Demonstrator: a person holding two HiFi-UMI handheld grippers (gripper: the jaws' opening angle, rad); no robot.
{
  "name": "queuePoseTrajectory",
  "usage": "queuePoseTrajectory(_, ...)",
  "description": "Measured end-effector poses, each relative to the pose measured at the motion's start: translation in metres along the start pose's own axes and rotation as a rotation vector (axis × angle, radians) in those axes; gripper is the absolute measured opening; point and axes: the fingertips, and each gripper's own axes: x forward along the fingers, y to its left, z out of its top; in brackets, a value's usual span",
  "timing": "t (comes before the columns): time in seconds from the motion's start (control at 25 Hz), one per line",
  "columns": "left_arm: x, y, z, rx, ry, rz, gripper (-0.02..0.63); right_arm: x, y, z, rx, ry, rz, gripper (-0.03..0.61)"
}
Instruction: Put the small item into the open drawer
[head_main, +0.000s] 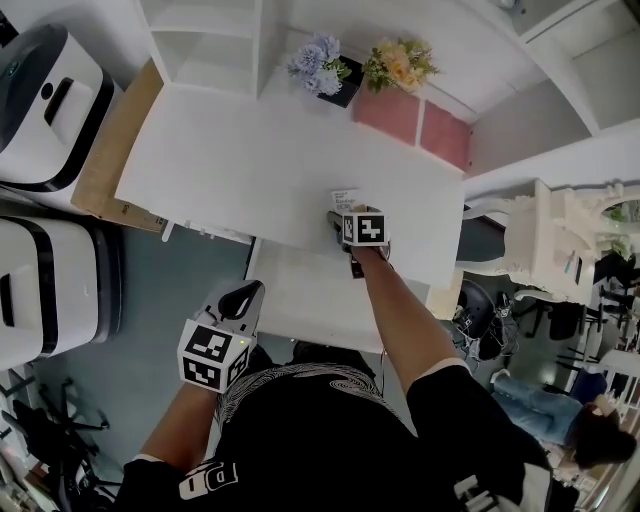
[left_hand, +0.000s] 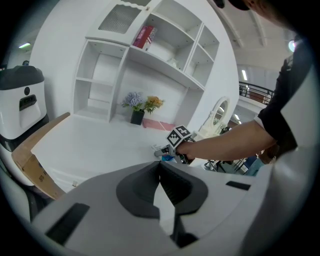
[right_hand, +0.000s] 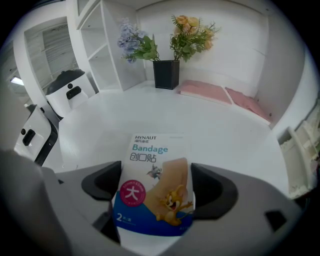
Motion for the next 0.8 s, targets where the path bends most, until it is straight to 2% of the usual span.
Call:
queuePoseTrajectory(0.2, -0.001, -0.003, 0.003, 0.002, -0.005, -0.016, 0.014, -0.002, 0.000, -0.001, 0.005, 0.007, 0.009, 0.428)
queuePoseTrajectory(0.6, -0.005, -0.009, 0.006, 0.006, -0.016, -0.045, 0.014, -0.027, -0.001, 0.003, 0.059, -0.052, 0.022, 0.428)
queuePoseTrajectory(0.8, -0.008, -0.018, 0.010, 0.037, -0.031, -0.075, 0.014, -0.050, 0.001, 0.004, 0.179, -0.115, 0.070, 0.429)
